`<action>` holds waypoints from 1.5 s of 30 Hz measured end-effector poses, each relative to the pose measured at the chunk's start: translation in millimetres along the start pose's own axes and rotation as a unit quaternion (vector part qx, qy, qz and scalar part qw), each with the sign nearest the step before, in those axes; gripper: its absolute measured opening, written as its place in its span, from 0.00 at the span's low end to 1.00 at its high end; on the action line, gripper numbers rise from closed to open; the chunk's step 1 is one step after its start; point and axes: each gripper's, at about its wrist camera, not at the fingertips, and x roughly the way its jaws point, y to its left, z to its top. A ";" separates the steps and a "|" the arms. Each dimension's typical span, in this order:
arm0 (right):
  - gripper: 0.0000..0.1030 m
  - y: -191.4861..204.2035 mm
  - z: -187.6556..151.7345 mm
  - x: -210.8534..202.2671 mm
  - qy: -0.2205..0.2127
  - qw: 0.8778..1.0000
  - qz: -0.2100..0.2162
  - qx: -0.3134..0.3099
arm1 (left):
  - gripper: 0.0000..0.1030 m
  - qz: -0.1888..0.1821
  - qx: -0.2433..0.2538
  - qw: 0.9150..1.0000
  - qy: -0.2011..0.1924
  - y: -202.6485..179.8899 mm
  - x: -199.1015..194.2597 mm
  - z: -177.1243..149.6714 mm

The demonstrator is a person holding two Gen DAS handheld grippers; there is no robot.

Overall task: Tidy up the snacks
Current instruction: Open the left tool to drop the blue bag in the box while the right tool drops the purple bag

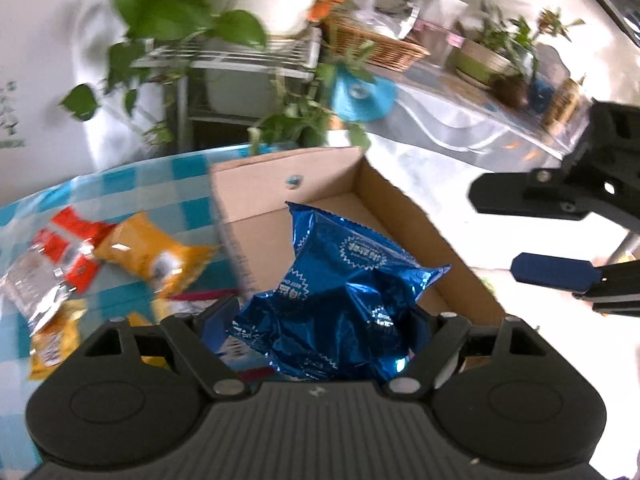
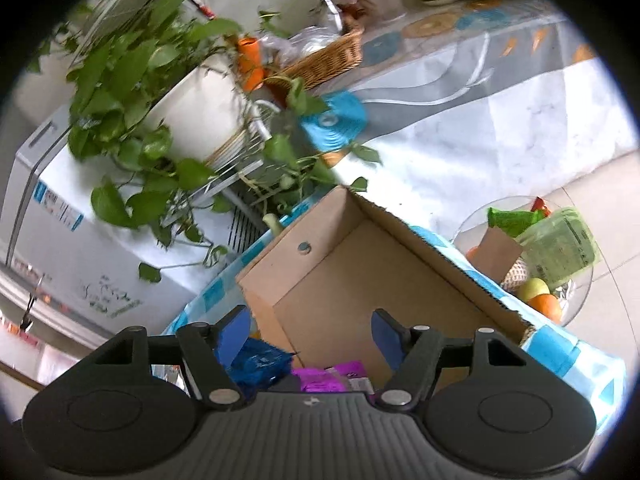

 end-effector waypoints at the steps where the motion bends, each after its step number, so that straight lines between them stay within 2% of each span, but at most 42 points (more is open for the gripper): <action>1: 0.72 -1.3 0.6 0.0 -0.002 1.000 -0.006 0.002 | 0.82 -0.007 0.002 1.000 0.002 -5.0 3.2 1.1; 5: 0.74 -2.1 1.7 0.7 -0.008 1.000 -0.017 -0.001 | 0.87 -0.021 0.010 1.000 0.003 -17.2 7.1 3.4; 7: 0.74 -3.2 2.1 1.0 -0.008 1.000 -0.016 0.001 | 0.91 -0.014 0.022 1.000 -0.001 -19.9 4.6 3.9; 16: 0.77 4.8 -0.3 5.5 0.002 1.000 -0.007 -0.011 | 0.92 0.022 0.047 0.999 -0.006 -3.0 -9.1 5.4; 26: 0.79 22.5 -8.4 20.2 0.028 0.999 -0.008 -0.043 | 0.92 0.057 0.046 0.997 0.008 33.4 -18.1 5.4; 38: 0.80 43.2 -17.4 35.4 0.049 0.996 -0.009 -0.078 | 0.93 0.075 0.028 0.997 0.010 89.7 -32.9 2.5; 42: 0.80 53.6 -22.5 40.8 0.059 0.994 0.005 -0.096 | 0.95 0.088 0.010 0.996 0.008 120.2 -39.3 2.5; 45: 0.80 63.0 -28.8 46.9 0.077 0.990 0.032 -0.110 | 0.95 0.103 -0.006 0.995 0.005 144.4 -43.2 1.3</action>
